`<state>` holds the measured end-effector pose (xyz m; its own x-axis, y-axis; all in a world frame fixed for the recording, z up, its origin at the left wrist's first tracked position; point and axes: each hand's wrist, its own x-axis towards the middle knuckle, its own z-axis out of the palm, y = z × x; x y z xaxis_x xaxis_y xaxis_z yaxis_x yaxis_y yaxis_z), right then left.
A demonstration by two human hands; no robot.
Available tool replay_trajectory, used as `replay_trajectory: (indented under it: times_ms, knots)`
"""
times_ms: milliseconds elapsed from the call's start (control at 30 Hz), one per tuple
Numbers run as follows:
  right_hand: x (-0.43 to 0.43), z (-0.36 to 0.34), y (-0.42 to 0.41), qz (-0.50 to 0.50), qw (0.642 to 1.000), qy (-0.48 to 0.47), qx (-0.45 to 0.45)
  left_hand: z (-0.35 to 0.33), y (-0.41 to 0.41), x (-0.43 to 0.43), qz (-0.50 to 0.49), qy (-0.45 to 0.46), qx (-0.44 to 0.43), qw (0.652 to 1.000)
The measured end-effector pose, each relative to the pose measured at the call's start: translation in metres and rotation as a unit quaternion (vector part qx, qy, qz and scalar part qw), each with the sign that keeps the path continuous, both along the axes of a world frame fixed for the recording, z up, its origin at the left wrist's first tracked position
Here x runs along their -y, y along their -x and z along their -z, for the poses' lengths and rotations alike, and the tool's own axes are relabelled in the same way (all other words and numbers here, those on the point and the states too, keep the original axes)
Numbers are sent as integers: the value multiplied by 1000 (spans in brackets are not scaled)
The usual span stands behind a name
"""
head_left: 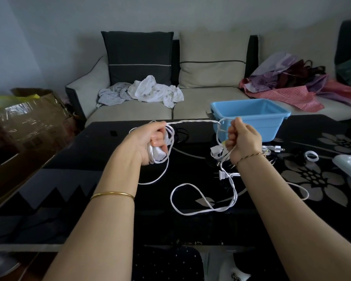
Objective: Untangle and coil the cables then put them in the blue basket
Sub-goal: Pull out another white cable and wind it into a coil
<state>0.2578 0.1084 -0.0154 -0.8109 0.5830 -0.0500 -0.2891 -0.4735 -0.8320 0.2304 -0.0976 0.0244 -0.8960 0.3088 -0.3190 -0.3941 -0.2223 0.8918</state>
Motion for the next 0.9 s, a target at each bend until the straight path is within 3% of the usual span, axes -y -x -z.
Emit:
replay_trajectory:
  times_ms: [67,167,300,367,433,500,533,600,667,733,800,900]
  knots:
    - [-8,-1,-2,36,999,30,4,7,6,8,-103,-71,29,992]
    - [-20,-2,-6,38,995,95,-11,18,14,24,-249,-99,41,963]
    - [-9,-5,-7,-91,946,289,-116,22,13,21,-321,-124,30,938]
    - [-8,-5,-5,-105,938,318,-93,12,3,19,-318,-169,34,932]
    - [-10,-3,-5,-134,962,239,10,3,1,25,-359,-228,-18,905]
    - [-9,0,-6,-180,973,72,122,-1,11,24,-436,-298,-41,848]
    - [-7,2,-7,-200,965,-34,168,-9,6,21,-416,-266,-69,867]
    - [-5,6,-11,-237,905,-254,246,-20,1,8,-347,-158,-90,920]
    - [-4,11,-14,-285,825,-395,287,-30,-6,-2,-245,-44,-164,955]
    - [-2,17,-17,-347,768,-448,300,-39,-10,-4,-200,14,-220,955]
    - [2,16,-18,-362,733,-496,292,-45,-15,-7,-165,57,-263,949]
    - [6,4,-17,-232,705,-625,242,-46,-22,-12,-127,140,-281,941]
